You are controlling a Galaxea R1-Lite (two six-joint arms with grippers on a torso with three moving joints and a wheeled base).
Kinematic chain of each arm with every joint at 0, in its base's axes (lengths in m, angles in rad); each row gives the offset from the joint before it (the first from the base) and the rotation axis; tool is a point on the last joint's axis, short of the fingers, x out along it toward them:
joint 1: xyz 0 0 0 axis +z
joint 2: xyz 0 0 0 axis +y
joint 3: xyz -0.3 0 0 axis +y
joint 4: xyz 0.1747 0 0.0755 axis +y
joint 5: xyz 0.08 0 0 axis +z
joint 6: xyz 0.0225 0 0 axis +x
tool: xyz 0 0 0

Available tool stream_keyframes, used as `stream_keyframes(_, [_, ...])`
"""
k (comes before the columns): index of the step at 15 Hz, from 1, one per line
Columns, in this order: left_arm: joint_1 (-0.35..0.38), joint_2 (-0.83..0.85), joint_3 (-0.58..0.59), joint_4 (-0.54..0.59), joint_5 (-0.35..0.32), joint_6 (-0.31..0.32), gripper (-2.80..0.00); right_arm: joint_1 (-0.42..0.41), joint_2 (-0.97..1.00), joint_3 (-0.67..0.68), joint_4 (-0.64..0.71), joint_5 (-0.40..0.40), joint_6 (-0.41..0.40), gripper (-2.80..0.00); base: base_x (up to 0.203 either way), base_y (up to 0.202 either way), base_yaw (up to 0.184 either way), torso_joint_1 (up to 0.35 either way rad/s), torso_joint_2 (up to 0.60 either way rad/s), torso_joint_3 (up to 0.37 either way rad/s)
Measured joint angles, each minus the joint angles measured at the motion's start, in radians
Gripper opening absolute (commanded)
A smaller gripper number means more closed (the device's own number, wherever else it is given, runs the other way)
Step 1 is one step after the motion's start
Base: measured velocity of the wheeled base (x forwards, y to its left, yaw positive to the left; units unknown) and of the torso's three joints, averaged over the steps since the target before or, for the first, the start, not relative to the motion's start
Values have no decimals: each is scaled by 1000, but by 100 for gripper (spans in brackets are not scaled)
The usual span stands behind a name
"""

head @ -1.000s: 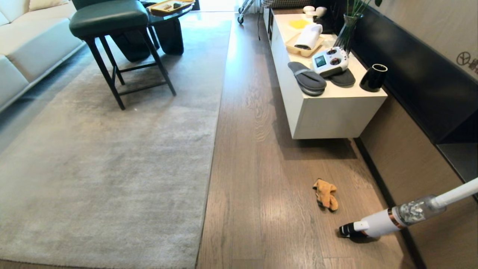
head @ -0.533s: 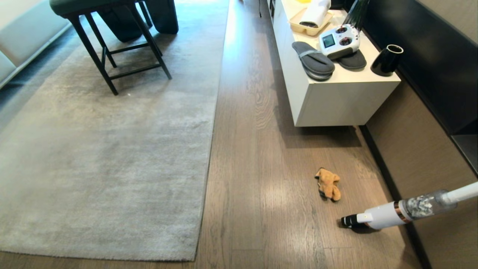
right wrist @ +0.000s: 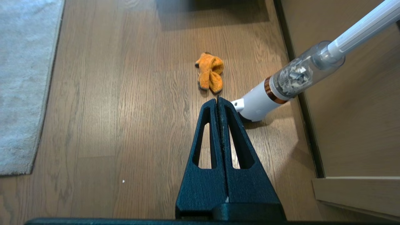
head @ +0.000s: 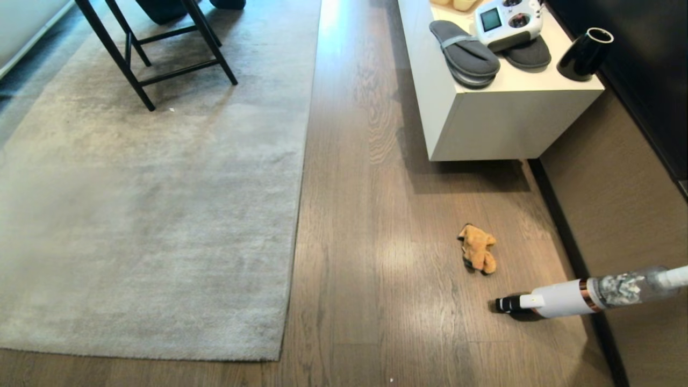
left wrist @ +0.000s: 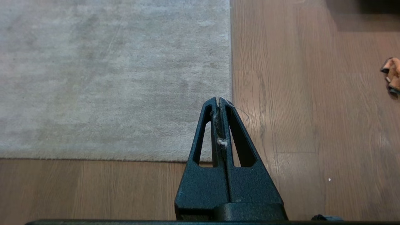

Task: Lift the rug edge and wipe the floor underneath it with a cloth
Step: Pick up the rag

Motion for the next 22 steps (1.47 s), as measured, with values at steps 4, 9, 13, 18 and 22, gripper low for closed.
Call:
stream_keyframes(4, [0, 0, 0, 0, 9, -25, -280, 0, 0, 0, 0, 0, 0, -280, 0, 0, 0, -1, 0, -194])
stream_keyframes(9, [0, 0, 0, -1, 5, -27, -280, 0, 0, 0, 0, 0, 0, -280, 0, 0, 0, 3, 1, -197])
stream_keyframes(13, [0, 0, 0, -2, 7, -28, -280, 0, 0, 0, 0, 0, 0, -280, 0, 0, 0, 1, 3, -196])
stream_keyframes(18, [0, 0, -9, 43, -2, -29, -280, 0, 0, 0, 0, 0, 0, -280, 0, 0, 0, 2, 1, -197])
stream_keyframes(22, [0, 0, -16, 50, 2, -29, -280, 0, 0, 0, 0, 0, 0, -280, 0, 0, 0, 1, 4, -197])
